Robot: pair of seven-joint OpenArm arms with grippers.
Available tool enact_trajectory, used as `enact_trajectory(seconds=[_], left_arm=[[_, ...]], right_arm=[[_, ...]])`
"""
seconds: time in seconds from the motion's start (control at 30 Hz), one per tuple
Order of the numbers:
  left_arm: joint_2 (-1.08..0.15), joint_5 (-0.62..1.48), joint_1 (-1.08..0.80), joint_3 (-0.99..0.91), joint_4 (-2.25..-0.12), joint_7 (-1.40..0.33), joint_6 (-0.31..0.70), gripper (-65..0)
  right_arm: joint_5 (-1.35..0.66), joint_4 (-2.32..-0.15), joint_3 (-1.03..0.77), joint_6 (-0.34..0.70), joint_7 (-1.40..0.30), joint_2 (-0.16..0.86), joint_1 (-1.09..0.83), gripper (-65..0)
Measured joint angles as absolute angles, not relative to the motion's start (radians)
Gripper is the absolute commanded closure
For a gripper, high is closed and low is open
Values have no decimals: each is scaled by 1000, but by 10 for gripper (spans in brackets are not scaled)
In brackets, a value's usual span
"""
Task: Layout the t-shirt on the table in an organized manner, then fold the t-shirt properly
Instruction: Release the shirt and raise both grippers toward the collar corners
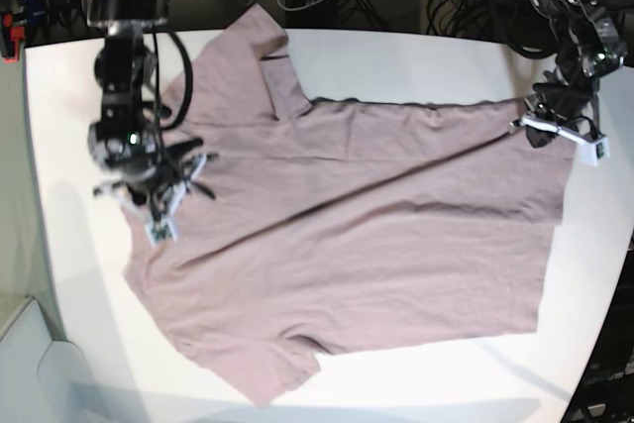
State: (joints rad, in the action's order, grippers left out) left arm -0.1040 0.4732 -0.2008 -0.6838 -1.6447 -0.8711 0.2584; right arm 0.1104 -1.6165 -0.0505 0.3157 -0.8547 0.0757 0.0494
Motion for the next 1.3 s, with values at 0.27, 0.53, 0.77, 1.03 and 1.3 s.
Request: enact_trajectory(seconds=[0.27, 0.53, 0.77, 1.03, 1.3], left_arm=[[-139, 472, -199, -686, -1645, -871, 258, -4], [-141, 472, -205, -685, -1644, -875, 258, -4], [-141, 475, -235, -685, -1645, -878, 258, -4], [-137, 469, -270, -685, -1644, -879, 258, -5], [-139, 476, -306, -683, -1649, -920, 259, -87]], right_arm=[[104, -1604, -55, 315, -762, 106, -88, -44], [90, -1537, -103, 314, -710, 154, -78, -44], [98, -1538, -103, 315, -738, 225, -78, -44], [112, -1632, -103, 316, -770, 239, -96, -44], [105, -1891, -103, 315, -770, 178, -179, -44]])
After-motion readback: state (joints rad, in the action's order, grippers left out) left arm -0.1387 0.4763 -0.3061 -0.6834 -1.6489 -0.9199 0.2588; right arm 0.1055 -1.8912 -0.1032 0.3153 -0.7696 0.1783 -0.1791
